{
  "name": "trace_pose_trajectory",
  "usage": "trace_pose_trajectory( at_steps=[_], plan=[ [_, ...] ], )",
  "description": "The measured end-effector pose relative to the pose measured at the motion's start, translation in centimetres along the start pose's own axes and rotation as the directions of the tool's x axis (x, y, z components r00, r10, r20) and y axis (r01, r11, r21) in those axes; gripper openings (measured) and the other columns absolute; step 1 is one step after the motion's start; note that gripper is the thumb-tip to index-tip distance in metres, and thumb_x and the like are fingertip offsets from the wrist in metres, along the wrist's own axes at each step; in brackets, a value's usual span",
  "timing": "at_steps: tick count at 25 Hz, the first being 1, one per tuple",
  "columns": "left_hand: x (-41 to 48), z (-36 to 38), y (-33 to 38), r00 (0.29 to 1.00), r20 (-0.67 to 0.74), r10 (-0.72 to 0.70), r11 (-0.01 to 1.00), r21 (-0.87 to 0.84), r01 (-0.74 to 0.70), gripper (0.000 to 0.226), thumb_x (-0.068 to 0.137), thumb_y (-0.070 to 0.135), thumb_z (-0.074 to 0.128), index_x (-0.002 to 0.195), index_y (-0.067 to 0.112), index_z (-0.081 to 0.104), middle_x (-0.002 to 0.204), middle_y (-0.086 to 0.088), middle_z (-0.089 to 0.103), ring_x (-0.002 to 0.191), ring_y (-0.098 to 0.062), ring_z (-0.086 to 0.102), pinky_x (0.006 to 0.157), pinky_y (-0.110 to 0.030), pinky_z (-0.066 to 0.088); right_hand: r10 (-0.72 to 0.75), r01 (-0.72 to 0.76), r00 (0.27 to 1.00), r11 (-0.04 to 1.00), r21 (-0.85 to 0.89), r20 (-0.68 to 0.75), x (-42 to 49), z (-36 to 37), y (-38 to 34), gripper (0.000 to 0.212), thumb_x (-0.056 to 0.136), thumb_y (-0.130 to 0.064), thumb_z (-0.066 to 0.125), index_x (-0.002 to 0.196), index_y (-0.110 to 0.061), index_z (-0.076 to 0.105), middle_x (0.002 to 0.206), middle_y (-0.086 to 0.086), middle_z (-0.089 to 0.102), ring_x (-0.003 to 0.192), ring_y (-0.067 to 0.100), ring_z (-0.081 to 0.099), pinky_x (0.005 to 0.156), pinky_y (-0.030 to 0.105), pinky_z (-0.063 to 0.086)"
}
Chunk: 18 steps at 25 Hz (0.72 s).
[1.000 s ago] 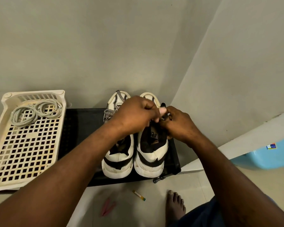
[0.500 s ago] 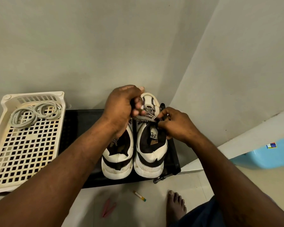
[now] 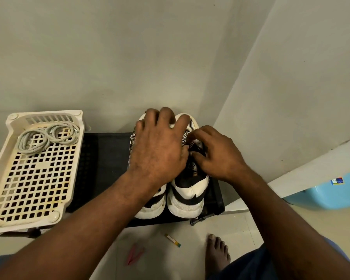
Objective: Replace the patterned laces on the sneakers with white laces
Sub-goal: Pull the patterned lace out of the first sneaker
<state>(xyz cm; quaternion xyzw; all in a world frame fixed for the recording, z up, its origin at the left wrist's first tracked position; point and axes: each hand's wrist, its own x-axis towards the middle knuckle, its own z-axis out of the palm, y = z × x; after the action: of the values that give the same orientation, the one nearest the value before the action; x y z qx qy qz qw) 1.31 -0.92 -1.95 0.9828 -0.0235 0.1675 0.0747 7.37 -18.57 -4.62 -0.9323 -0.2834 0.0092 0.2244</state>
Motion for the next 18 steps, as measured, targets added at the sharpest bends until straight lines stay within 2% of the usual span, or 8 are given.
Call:
trace_pose_trajectory(
  at_steps=[2, 5, 10, 12, 14, 15, 17, 18],
  plan=[
    [-0.5, 0.3, 0.6, 0.999, 0.038, 0.037, 0.997, 0.067, -0.04, 0.041, 0.089, 0.054, 0.06, 0.118, 0.027, 0.068, 0.114, -0.001, 0.065, 0.117, -0.029, 0.046, 0.093, -0.05, 0.039, -0.028, 0.025, 0.997, 0.998, -0.054, -0.066, 0.0, 0.4, 0.0, 0.034, 0.085, -0.03, 0.075, 0.117, -0.029, 0.064, 0.129, -0.008, 0.059, 0.093, 0.022, 0.065, 0.074, 0.032, 0.053],
    [-0.8, 1.1, 0.8, 0.986, 0.161, -0.031, 0.996, 0.087, 0.017, 0.04, 0.096, 0.056, 0.047, 0.111, 0.026, 0.069, 0.105, 0.004, 0.072, 0.118, -0.025, 0.048, 0.098, -0.048, 0.033, -0.045, 0.027, 0.983, 0.994, -0.103, -0.176, -0.1, 0.8, -0.2, 0.02, 0.086, -0.031, 0.077, 0.104, -0.029, 0.068, 0.12, -0.008, 0.064, 0.088, 0.023, 0.066, 0.069, 0.031, 0.051],
    [-1.4, 2.4, 0.1, 0.996, 0.086, -0.032, 0.992, 0.121, 0.022, 0.044, 0.099, 0.052, 0.041, 0.104, 0.022, 0.073, 0.095, 0.003, 0.074, 0.108, -0.024, 0.054, 0.092, -0.048, 0.037, -0.043, 0.015, 0.971, 0.993, -0.121, -0.235, -0.2, 1.7, -0.9, 0.012, 0.096, -0.03, 0.069, 0.107, -0.026, 0.071, 0.115, -0.005, 0.068, 0.085, 0.023, 0.066, 0.068, 0.032, 0.053],
    [-1.5, 2.6, 0.3, 0.996, 0.081, -0.03, 0.993, 0.118, 0.021, 0.041, 0.1, 0.049, 0.044, 0.099, 0.021, 0.074, 0.092, 0.003, 0.074, 0.105, -0.024, 0.054, 0.09, -0.048, 0.038, 0.036, -0.057, 0.96, 0.996, -0.066, -0.279, -0.1, 1.8, -1.0, 0.008, 0.097, -0.03, 0.065, 0.103, -0.025, 0.069, 0.11, -0.007, 0.066, 0.085, 0.022, 0.064, 0.07, 0.034, 0.051],
    [-1.5, 2.5, 0.3, 0.996, 0.086, -0.037, 0.993, 0.113, 0.027, 0.039, 0.1, 0.048, 0.045, 0.099, 0.021, 0.074, 0.093, 0.003, 0.074, 0.105, -0.024, 0.054, 0.09, -0.047, 0.038, 0.176, -0.166, 0.928, 0.984, 0.057, -0.329, 0.1, 1.8, -1.0, 0.002, 0.096, -0.026, 0.066, 0.094, -0.026, 0.066, 0.101, -0.008, 0.065, 0.086, 0.02, 0.062, 0.071, 0.033, 0.046],
    [-1.5, 2.6, 0.3, 0.996, 0.084, -0.039, 0.994, 0.105, 0.03, 0.039, 0.1, 0.048, 0.045, 0.1, 0.021, 0.073, 0.093, 0.004, 0.074, 0.106, -0.024, 0.054, 0.09, -0.047, 0.038, 0.258, -0.226, 0.902, 0.965, 0.13, -0.347, 0.2, 1.7, -0.9, 0.006, 0.095, -0.024, 0.066, 0.089, -0.025, 0.065, 0.097, -0.008, 0.064, 0.086, 0.02, 0.062, 0.072, 0.033, 0.046],
    [-1.6, 2.6, 0.0, 0.995, 0.086, -0.051, 0.995, 0.086, 0.044, 0.04, 0.101, 0.048, 0.042, 0.102, 0.022, 0.073, 0.096, 0.005, 0.073, 0.108, -0.023, 0.053, 0.092, -0.047, 0.036, 0.391, -0.304, 0.85, 0.911, 0.277, -0.353, 0.6, 1.6, -0.8, 0.008, 0.093, -0.023, 0.066, 0.084, -0.022, 0.066, 0.09, -0.006, 0.066, 0.084, 0.02, 0.062, 0.076, 0.038, 0.051],
    [-1.7, 2.7, -0.2, 0.994, 0.091, -0.056, 0.996, 0.075, 0.049, 0.041, 0.101, 0.049, 0.041, 0.104, 0.024, 0.072, 0.098, 0.006, 0.073, 0.109, -0.022, 0.052, 0.092, -0.046, 0.035, 0.402, -0.308, 0.848, 0.904, 0.297, -0.345, 0.8, 1.3, -0.8, 0.005, 0.091, -0.023, 0.066, 0.086, -0.022, 0.067, 0.089, -0.006, 0.067, 0.083, 0.019, 0.062, 0.076, 0.039, 0.053]
  ],
)
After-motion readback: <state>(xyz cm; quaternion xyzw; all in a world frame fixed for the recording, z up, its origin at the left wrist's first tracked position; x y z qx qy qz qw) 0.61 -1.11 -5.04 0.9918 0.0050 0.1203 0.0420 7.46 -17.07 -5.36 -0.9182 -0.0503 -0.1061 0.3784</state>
